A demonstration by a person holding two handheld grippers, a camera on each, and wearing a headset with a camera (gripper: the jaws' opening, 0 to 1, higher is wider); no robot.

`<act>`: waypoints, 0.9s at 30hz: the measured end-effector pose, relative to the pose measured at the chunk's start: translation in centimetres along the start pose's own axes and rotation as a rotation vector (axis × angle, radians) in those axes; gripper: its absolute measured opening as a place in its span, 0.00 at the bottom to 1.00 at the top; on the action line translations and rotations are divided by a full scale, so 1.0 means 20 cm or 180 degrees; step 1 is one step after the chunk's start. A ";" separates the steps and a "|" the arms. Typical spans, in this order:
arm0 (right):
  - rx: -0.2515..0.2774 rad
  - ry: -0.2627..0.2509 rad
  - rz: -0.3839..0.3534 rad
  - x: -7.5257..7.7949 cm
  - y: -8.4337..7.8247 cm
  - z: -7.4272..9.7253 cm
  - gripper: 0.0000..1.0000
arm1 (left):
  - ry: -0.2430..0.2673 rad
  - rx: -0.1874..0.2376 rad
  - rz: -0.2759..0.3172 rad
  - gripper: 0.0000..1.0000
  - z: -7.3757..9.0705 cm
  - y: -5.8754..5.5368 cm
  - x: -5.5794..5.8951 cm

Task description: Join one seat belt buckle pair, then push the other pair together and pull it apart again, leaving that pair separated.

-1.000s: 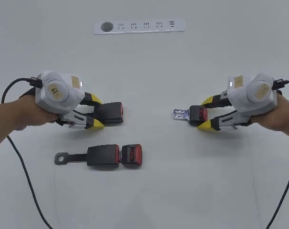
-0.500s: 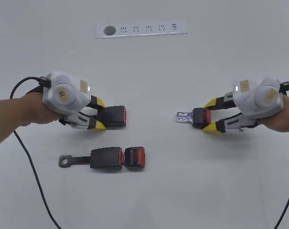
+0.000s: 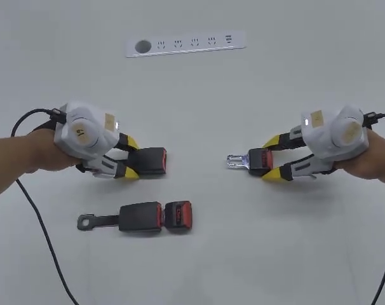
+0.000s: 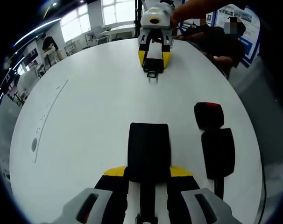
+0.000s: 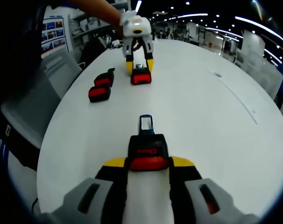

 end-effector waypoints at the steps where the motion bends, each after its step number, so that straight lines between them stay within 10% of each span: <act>1: -0.0008 0.0007 -0.0004 0.00 0.00 0.00 0.35 | 0.0003 0.0002 0.0004 0.33 0.00 0.00 0.00; 27: 0.0203 0.0056 0.0065 -0.01 0.35 -0.37 0.35 | -0.0004 -0.0045 0.0037 0.33 0.00 0.00 0.00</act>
Point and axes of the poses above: the centre of the closed fingertips' face, and the gripper's own axes: z roughly backward along the fingers, x roughly to its right, y roughly out of its top, the point moved 3 cm from there along z, roughly backward along the fingers, and after that the axes turned 1 degree about -z, right-handed, at the moved point
